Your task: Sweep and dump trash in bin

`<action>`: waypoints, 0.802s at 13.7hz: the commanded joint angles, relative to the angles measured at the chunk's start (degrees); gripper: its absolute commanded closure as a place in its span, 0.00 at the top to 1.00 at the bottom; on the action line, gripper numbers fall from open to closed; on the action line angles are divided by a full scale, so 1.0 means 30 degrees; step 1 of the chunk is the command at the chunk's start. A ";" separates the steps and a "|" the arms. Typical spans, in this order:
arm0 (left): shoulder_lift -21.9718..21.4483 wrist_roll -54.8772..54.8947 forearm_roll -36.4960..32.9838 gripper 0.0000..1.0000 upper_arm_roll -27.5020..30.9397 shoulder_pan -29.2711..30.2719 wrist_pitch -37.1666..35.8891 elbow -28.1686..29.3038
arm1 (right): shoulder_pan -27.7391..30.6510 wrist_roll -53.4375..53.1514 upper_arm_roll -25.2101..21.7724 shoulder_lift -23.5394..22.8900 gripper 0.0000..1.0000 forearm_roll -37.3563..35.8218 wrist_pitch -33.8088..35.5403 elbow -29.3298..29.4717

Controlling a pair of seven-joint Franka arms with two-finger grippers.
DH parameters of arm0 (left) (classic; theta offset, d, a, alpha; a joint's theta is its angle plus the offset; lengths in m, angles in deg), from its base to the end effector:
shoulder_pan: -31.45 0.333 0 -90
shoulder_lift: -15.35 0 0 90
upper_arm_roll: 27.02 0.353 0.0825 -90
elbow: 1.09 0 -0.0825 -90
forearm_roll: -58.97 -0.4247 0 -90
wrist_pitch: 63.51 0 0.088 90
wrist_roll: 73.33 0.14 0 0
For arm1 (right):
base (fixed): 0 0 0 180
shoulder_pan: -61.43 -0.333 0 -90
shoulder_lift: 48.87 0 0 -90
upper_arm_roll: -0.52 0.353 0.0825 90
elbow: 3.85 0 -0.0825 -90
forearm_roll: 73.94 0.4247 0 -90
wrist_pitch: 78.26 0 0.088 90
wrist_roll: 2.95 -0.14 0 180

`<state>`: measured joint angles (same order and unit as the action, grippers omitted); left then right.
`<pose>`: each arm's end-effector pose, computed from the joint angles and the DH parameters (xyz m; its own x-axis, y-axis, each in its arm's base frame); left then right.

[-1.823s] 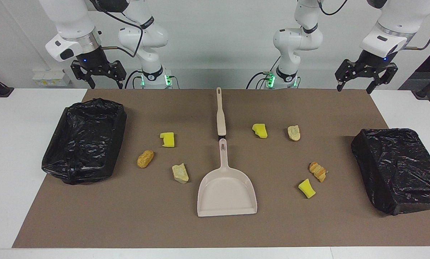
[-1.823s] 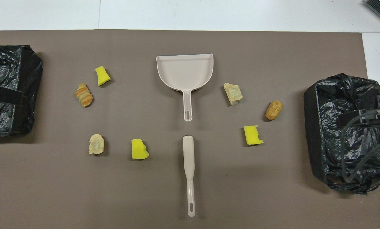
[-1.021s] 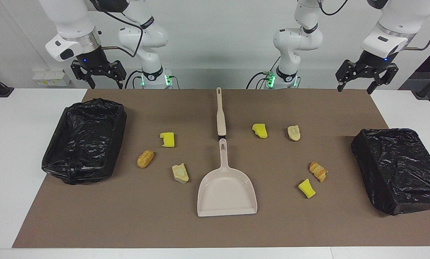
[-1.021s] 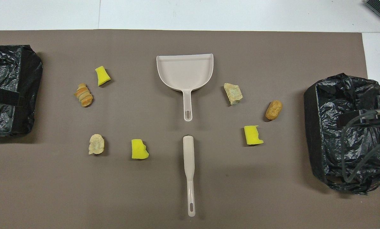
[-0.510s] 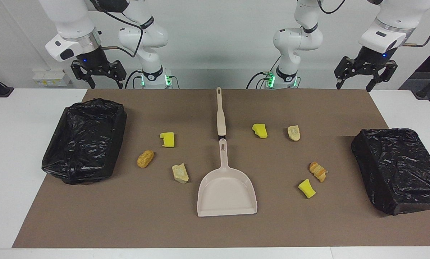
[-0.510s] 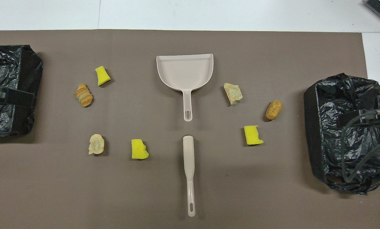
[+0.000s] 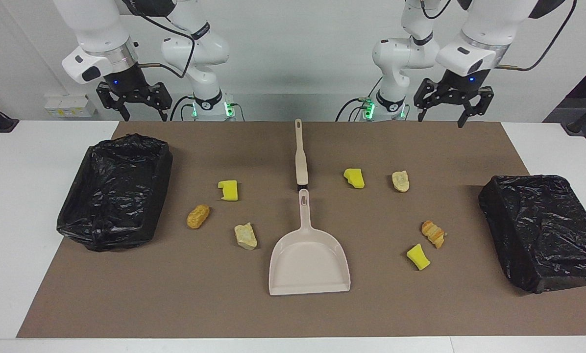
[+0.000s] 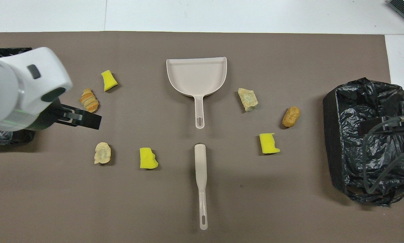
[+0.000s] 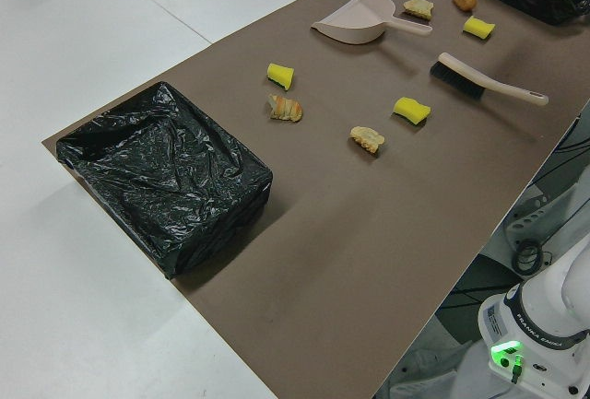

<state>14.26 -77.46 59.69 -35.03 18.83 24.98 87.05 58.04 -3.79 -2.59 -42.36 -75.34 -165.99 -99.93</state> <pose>0.5486 -0.2093 0.6539 0.9584 -0.2843 0.0242 -0.2846 -0.9586 0.0117 0.5495 -0.0025 0.6359 0.9994 -0.0102 -0.0320 -0.0096 -0.9998 0.0188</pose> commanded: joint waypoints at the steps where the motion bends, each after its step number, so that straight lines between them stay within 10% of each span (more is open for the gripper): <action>1: -0.1334 -0.2070 0.0141 1.00 0.0239 -0.1851 0.1410 0.2430 | 0.0163 0.0484 0.0040 0.0115 1.00 0.0145 0.0150 -0.0056; 11: -0.2919 -0.8105 0.0200 1.00 0.0181 -0.8356 0.6740 0.9843 | 0.0163 0.0455 0.0040 0.0144 1.00 0.0145 0.0150 -0.0056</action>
<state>7.94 -97.91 59.81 -35.58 -2.90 40.90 110.97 58.04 -3.79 -2.59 -42.36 -75.34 -165.99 -99.93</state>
